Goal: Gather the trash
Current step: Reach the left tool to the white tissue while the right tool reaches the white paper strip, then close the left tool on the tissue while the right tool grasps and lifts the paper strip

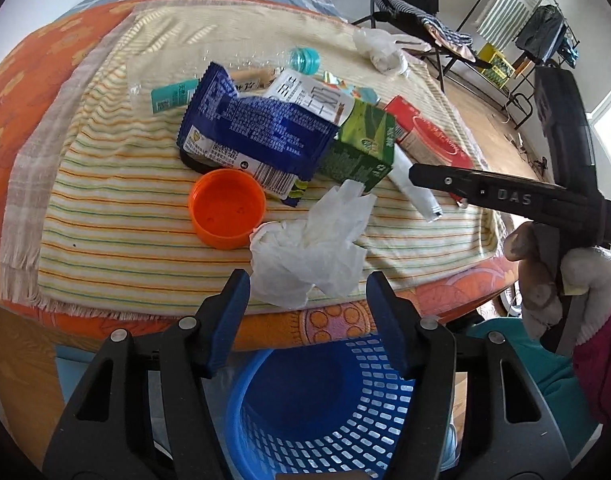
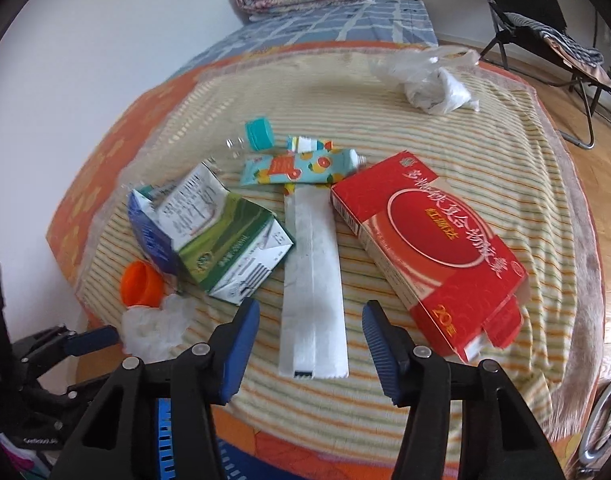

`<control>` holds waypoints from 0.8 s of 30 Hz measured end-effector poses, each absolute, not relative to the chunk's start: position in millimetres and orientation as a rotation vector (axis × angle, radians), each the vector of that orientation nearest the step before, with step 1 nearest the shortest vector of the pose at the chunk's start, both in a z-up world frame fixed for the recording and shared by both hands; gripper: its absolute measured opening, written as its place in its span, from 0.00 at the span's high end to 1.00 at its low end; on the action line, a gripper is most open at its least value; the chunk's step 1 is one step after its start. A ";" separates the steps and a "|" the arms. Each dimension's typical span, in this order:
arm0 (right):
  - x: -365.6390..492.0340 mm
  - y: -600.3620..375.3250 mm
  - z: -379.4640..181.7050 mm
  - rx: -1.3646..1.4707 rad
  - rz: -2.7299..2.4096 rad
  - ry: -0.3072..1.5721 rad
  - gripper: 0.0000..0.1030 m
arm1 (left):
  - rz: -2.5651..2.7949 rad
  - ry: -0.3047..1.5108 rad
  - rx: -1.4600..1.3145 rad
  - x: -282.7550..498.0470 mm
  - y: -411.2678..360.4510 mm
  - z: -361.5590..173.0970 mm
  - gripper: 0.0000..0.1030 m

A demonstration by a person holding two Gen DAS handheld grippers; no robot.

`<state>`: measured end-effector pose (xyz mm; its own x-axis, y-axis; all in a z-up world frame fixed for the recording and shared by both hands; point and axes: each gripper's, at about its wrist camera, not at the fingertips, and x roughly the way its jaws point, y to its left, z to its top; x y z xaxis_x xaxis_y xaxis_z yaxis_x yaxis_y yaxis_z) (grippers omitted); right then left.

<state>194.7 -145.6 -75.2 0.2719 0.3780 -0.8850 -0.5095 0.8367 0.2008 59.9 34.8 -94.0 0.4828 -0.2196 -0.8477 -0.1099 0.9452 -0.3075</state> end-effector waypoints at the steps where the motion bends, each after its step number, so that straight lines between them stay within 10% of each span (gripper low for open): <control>1: 197.6 -144.2 -79.6 -0.135 0.593 1.161 0.51 | -0.067 1.077 -0.348 61.6 35.5 -96.1 0.42; 13: 213.0 -136.7 -95.3 -0.141 0.588 1.185 0.59 | -0.062 1.137 -0.360 74.6 33.3 -115.4 0.59; 24: 209.0 -125.7 -93.4 -0.137 0.597 1.171 0.85 | -0.067 1.118 -0.373 77.2 32.1 -112.3 0.81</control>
